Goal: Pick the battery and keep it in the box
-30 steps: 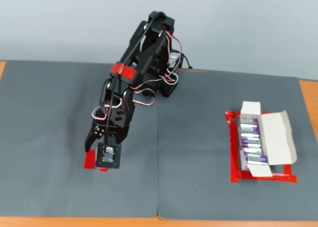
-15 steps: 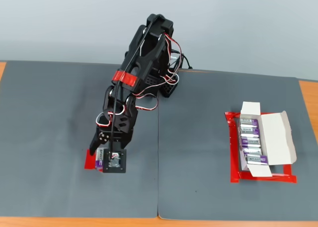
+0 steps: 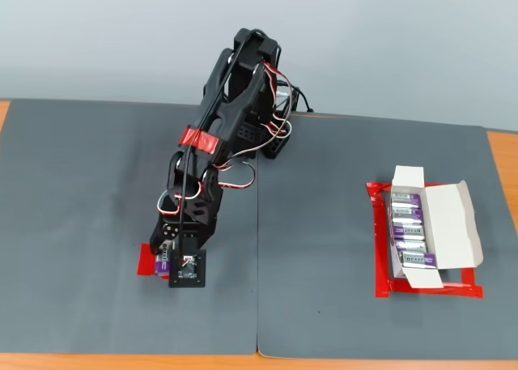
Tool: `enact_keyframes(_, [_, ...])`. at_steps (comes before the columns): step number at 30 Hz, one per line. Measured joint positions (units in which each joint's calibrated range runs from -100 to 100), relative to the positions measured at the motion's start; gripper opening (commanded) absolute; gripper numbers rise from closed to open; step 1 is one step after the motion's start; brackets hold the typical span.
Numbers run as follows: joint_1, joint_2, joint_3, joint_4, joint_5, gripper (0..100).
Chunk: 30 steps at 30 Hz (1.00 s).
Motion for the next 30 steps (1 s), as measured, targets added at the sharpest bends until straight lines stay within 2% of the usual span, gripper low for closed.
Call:
enact_keyframes(23, [1.69,2.38,-0.72,-2.43,-0.15,24])
enact_keyframes(30, [1.69,2.38,-0.81,-2.43,-0.15,11])
